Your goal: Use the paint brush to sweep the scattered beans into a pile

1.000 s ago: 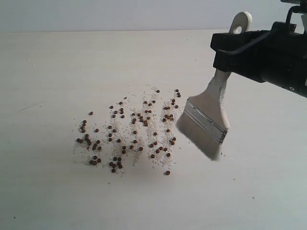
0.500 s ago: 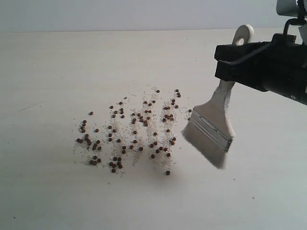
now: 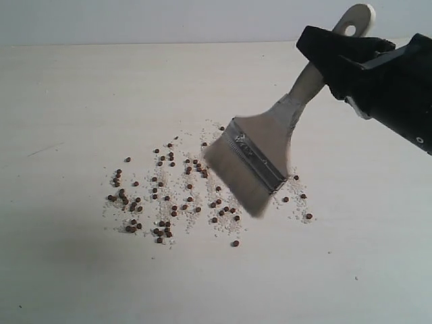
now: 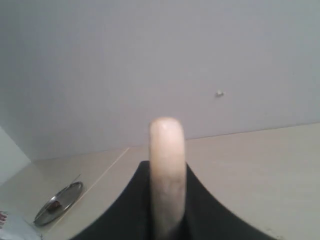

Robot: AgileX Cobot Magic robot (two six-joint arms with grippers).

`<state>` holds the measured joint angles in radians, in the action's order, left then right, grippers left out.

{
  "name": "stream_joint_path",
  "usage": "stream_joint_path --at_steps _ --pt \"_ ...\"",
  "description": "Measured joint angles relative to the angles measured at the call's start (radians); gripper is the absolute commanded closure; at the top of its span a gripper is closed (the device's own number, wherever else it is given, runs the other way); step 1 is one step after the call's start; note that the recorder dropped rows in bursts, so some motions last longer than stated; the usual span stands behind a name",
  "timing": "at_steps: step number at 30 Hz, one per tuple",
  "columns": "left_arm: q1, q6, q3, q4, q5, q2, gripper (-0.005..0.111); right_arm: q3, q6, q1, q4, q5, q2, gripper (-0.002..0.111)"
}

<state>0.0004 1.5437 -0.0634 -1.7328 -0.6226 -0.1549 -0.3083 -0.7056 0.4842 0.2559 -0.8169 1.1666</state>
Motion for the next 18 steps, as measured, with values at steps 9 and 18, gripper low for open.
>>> stream_joint_path --at_steps 9,18 --pt "0.000 0.000 0.000 0.000 0.000 0.000 0.107 0.000 0.190 0.235 -0.296 -0.160 0.090 0.108" --pt "0.000 0.000 0.000 0.000 0.000 0.000 0.107 -0.156 0.363 0.471 -0.604 -0.285 0.395 0.108"
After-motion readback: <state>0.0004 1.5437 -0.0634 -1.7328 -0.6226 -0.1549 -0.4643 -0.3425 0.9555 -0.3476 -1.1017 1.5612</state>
